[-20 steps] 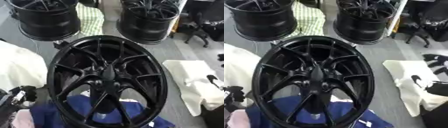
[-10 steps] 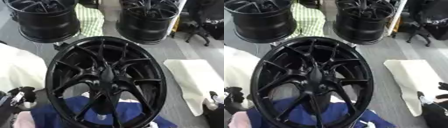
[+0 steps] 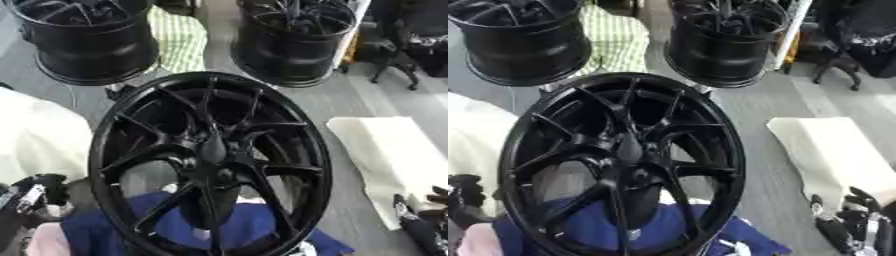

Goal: Pull the pin out of the wheel hub.

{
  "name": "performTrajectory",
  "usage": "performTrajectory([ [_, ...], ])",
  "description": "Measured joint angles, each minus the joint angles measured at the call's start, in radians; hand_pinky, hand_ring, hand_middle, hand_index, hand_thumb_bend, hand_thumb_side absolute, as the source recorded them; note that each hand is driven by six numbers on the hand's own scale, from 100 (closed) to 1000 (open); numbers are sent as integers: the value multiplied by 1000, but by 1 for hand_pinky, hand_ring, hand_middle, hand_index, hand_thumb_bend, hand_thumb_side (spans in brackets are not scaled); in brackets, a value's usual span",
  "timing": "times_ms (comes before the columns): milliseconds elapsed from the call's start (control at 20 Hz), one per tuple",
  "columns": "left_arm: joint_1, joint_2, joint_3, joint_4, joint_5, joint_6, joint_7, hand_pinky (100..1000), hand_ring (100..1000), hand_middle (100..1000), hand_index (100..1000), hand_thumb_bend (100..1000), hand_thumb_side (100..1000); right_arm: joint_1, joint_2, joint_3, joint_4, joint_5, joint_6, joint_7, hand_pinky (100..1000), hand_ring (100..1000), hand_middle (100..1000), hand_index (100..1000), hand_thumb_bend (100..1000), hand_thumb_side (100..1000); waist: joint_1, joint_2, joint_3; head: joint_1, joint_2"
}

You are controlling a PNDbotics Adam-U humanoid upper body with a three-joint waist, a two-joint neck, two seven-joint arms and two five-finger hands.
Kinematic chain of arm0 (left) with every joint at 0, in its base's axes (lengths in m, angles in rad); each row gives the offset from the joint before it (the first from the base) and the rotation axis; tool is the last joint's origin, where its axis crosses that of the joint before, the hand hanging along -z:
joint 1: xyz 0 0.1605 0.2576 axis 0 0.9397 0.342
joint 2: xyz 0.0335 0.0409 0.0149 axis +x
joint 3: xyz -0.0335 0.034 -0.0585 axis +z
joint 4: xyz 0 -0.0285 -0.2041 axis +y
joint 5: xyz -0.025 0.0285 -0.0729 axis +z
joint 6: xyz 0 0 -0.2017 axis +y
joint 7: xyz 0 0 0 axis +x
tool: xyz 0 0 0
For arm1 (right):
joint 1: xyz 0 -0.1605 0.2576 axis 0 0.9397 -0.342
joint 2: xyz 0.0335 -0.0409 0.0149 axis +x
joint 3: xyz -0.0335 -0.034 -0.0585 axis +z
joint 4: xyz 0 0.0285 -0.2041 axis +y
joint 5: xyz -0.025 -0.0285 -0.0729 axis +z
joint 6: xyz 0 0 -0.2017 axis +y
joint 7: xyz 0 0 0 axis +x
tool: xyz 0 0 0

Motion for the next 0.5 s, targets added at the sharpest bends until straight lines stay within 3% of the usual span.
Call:
performTrajectory([
  [500,0,0,0,4,-1,-9,1,669,626,580,734,100,679,-5,0,17,18,-1,-13,-2,407,503,640,793,442,164,5,0,2,-24,2],
])
